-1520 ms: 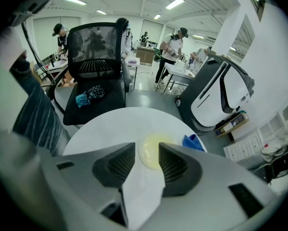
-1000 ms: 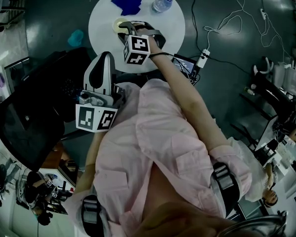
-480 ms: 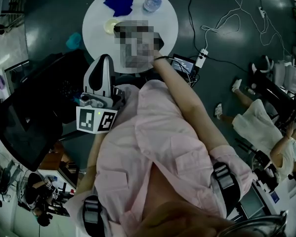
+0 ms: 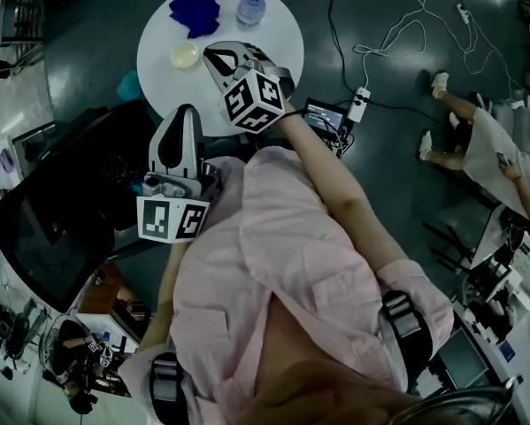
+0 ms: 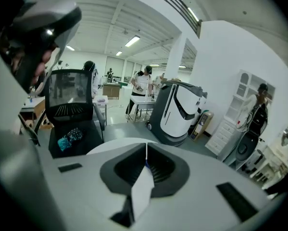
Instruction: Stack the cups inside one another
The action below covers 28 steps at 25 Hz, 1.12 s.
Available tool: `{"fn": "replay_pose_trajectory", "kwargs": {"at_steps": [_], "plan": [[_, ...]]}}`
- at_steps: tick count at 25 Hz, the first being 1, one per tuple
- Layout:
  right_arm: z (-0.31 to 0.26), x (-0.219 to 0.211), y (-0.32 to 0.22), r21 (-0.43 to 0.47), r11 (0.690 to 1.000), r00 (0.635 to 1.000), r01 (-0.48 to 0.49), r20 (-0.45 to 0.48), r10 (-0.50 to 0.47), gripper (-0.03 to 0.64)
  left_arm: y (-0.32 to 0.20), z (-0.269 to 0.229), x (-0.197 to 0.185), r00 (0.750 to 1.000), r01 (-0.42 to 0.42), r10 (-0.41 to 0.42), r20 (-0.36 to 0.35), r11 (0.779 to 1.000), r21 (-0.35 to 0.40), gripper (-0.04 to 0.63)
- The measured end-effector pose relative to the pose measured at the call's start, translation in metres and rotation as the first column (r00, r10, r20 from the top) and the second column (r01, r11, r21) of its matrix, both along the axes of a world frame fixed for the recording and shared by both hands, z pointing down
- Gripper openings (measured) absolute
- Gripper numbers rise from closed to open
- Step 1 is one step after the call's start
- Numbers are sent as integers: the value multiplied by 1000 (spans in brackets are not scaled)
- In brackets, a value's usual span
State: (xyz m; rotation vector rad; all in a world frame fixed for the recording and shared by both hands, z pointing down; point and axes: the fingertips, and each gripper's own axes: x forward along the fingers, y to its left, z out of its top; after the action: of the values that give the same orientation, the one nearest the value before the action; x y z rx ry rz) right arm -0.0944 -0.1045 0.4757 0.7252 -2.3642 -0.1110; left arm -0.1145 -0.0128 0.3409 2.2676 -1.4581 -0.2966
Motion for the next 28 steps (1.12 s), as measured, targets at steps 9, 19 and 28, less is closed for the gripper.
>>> {"fn": "replay_pose_trajectory", "kwargs": {"at_steps": [9, 19, 28], "plan": [[-44, 50, 7, -8, 992, 976, -127, 179, 127, 31, 8, -2, 23, 1000, -2, 1, 20, 1000, 20, 20], [-91, 101, 16, 54, 982, 937, -182, 314, 156, 31, 17, -8, 51, 999, 32, -34, 35, 998, 55, 20], [-108, 142, 24, 36, 978, 905, -206, 387, 176, 31, 22, -7, 74, 997, 63, -66, 46, 996, 64, 20]]}}
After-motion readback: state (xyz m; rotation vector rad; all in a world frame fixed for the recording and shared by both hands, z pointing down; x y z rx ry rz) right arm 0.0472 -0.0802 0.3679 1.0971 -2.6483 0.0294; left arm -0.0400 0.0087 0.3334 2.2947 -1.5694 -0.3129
